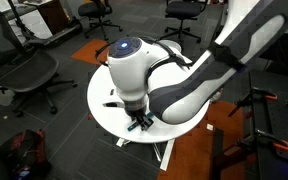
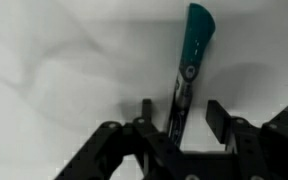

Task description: Take the marker from the table and place it in the white bowl

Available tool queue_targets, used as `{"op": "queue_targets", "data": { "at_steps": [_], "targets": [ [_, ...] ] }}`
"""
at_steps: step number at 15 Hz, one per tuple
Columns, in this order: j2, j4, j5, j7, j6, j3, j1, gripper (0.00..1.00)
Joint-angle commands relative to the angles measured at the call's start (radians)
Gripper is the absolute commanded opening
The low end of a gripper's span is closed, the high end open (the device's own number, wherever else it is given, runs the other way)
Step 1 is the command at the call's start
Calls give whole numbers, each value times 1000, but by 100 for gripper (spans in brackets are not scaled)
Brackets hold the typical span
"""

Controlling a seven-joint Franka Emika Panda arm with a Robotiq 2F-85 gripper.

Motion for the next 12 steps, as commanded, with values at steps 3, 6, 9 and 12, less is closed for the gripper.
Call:
{"op": "queue_targets", "data": {
  "at_steps": [3, 6, 9, 12],
  "targets": [
    [5, 2, -10, 19, 35, 3, 2, 13],
    [3, 1, -10, 22, 38, 3, 2, 2],
    [-11, -1, 1, 57, 27, -4, 3, 5],
    [-48, -9, 6, 154, 15, -24, 1, 5]
  ]
}}
